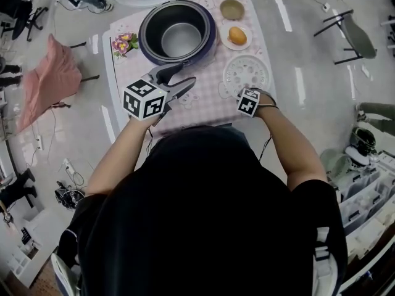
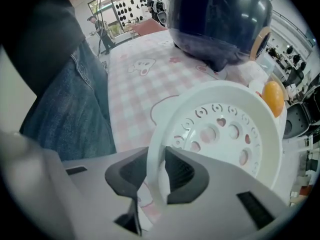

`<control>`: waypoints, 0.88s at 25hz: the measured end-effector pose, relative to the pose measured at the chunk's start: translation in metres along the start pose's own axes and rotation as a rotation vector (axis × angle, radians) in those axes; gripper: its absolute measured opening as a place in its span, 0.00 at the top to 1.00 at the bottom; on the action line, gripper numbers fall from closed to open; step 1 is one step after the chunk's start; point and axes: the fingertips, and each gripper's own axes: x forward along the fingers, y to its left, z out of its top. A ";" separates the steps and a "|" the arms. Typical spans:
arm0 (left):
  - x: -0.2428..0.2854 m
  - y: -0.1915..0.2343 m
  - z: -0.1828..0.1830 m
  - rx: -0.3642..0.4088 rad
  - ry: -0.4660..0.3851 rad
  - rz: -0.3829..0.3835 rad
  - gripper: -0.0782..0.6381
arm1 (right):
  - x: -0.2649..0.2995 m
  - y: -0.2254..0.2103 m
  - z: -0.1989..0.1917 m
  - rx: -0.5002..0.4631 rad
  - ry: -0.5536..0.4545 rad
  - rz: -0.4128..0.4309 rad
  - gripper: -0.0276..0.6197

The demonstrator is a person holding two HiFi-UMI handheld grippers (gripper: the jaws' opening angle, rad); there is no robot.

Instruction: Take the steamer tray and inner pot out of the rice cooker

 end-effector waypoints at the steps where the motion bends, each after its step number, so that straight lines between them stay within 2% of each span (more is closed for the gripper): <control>1: -0.002 0.001 -0.001 0.001 0.002 -0.002 0.53 | -0.001 0.001 0.001 0.009 -0.001 0.011 0.81; 5: -0.008 0.004 -0.002 0.011 0.000 0.003 0.53 | -0.008 0.012 -0.004 0.003 0.029 0.088 0.67; 8: -0.014 0.009 0.003 0.010 -0.017 0.012 0.53 | -0.020 0.015 -0.003 -0.003 0.032 0.123 0.64; 10: -0.019 0.009 0.006 0.013 -0.026 0.014 0.53 | -0.035 0.007 0.002 0.010 0.015 0.106 0.63; 12: -0.023 0.008 0.009 0.017 -0.034 0.016 0.53 | -0.056 -0.015 0.008 0.029 -0.016 0.028 0.63; 13: -0.025 0.008 0.011 0.018 -0.039 0.018 0.53 | -0.066 -0.024 0.015 0.050 -0.051 0.009 0.63; 15: -0.029 0.011 0.015 0.019 -0.048 0.023 0.53 | -0.083 -0.036 0.036 0.118 -0.162 0.027 0.63; 19: -0.038 0.020 0.024 0.016 -0.075 0.040 0.53 | -0.123 -0.072 0.074 0.297 -0.365 0.042 0.64; 22: -0.046 0.024 0.031 0.019 -0.098 0.052 0.53 | -0.155 -0.097 0.096 0.363 -0.479 0.030 0.64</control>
